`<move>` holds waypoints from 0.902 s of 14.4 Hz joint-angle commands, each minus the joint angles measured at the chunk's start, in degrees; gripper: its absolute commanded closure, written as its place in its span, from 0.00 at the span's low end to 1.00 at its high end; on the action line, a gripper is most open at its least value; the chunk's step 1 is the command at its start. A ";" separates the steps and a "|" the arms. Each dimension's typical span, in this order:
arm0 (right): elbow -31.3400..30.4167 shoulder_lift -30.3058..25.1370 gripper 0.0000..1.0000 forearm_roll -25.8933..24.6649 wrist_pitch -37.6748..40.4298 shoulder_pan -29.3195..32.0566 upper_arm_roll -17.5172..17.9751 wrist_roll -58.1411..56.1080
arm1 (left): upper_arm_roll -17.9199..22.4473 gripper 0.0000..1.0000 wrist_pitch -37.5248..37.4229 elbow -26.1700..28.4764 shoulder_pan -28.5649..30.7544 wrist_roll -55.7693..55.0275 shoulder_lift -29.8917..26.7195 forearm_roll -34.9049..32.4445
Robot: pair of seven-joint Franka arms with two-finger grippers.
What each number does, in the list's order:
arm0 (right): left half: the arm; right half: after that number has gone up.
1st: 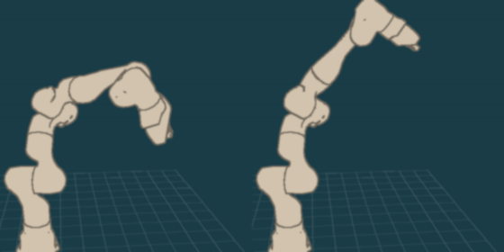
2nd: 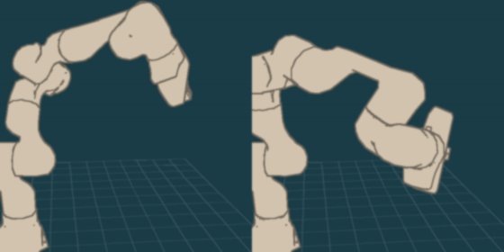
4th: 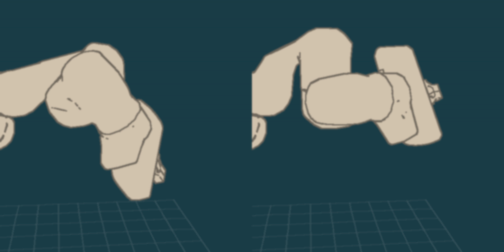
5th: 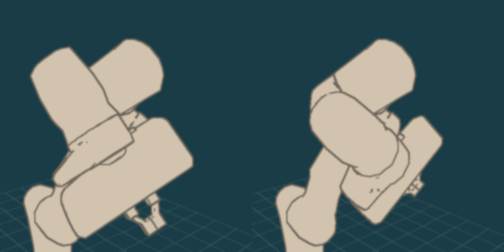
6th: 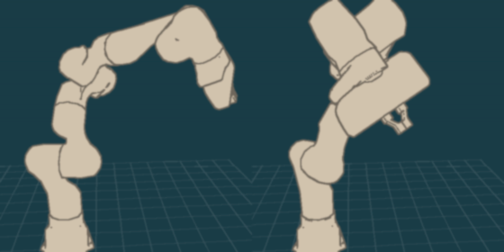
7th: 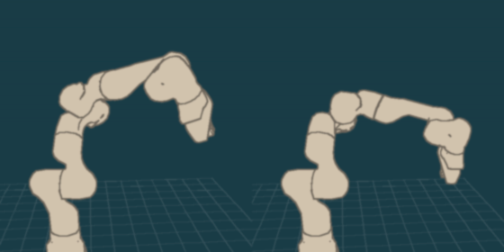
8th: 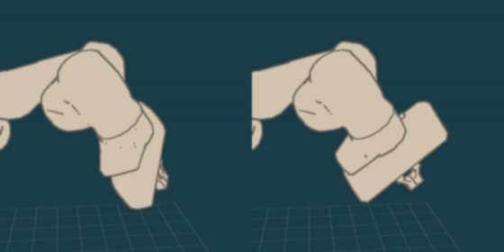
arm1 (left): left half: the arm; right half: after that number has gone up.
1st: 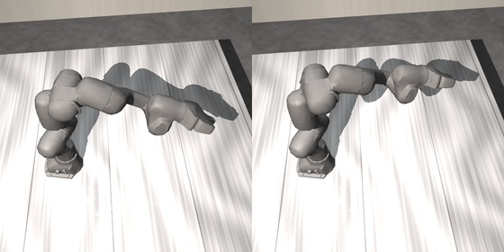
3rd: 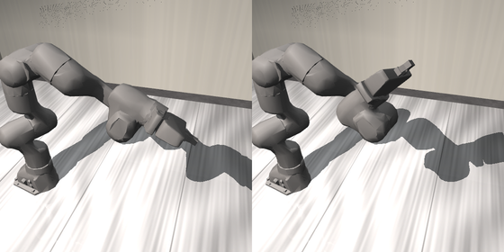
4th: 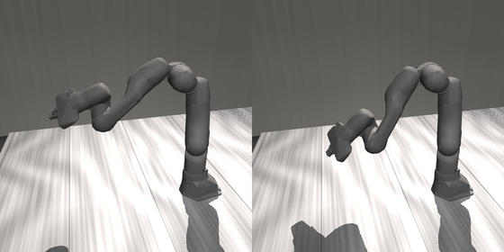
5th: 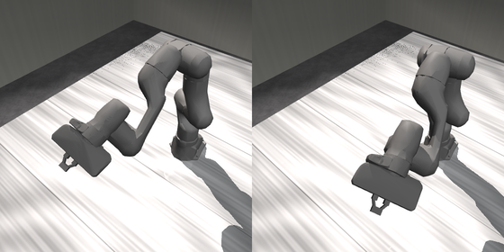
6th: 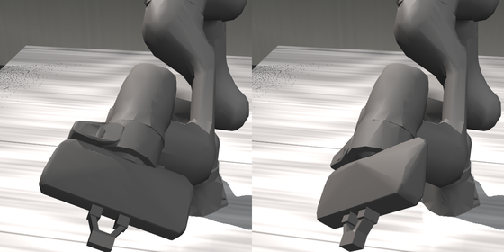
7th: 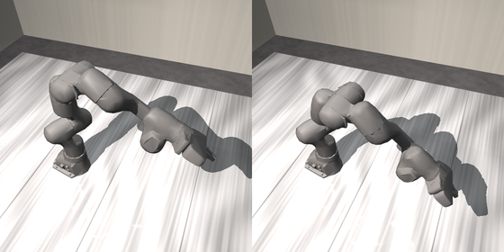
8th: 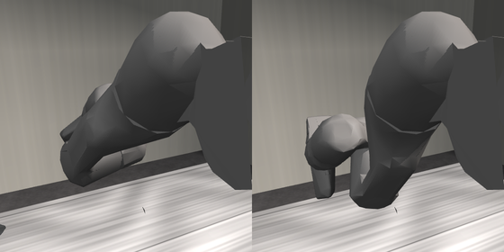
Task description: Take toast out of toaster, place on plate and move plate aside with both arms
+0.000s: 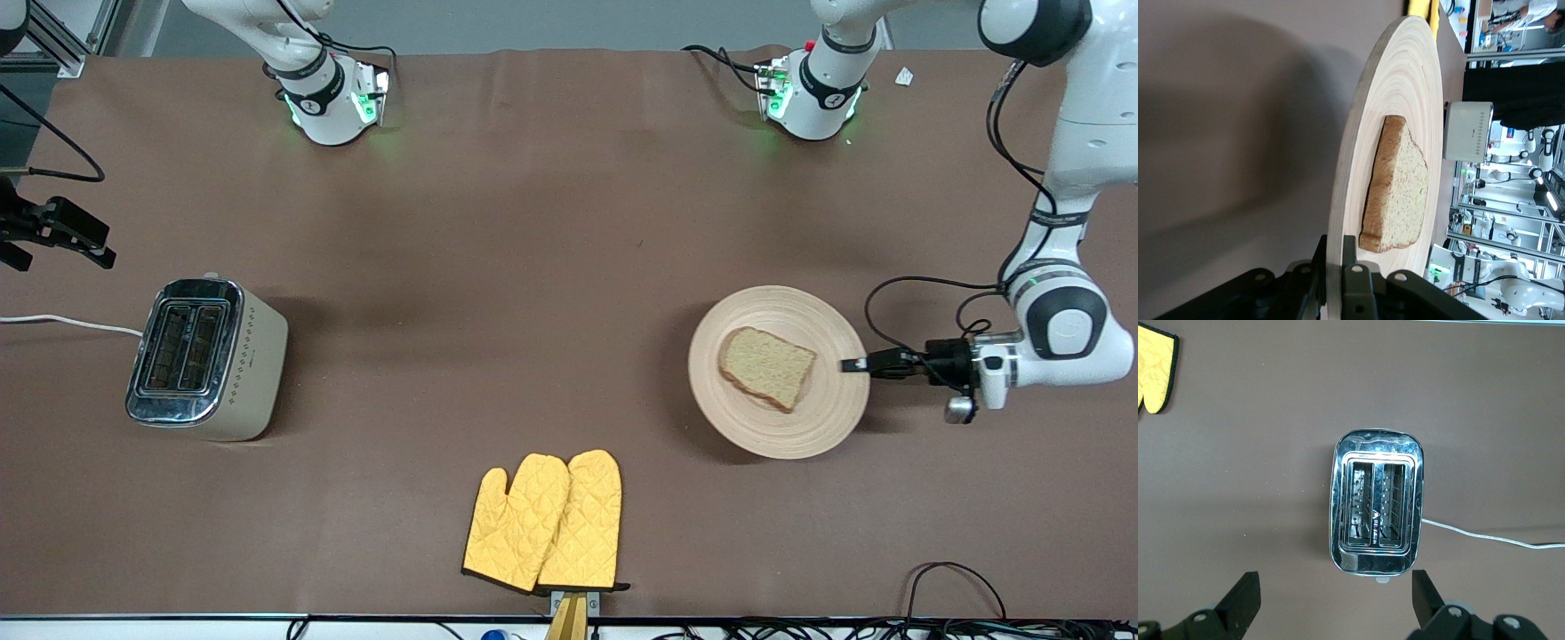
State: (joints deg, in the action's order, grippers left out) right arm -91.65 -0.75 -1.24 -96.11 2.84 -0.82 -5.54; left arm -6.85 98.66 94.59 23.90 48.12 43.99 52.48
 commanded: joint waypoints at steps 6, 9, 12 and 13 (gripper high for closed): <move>0.77 0.31 0.00 0.63 0.58 -0.03 -0.06 -0.53 | -0.71 0.86 -4.53 -7.13 5.54 2.42 7.95 -2.83; 0.77 0.31 0.00 0.63 0.58 -0.11 -0.06 -0.53 | -0.45 0.62 -4.53 -7.22 5.63 2.33 7.78 -3.00; 0.77 0.31 0.00 0.63 0.58 -0.11 -0.06 -0.53 | -0.27 0.00 -4.61 -11.33 6.94 2.33 7.34 -9.30; 0.77 0.31 0.00 0.54 0.58 -0.11 -0.06 -0.53 | -0.27 0.00 -4.61 -14.05 7.03 2.33 6.73 -13.16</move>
State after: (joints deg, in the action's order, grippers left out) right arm -91.65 -0.74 -1.24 -96.10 2.83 -0.82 -5.54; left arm -7.18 95.87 85.33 29.89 50.34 51.82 44.92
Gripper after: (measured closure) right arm 0.000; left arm 0.419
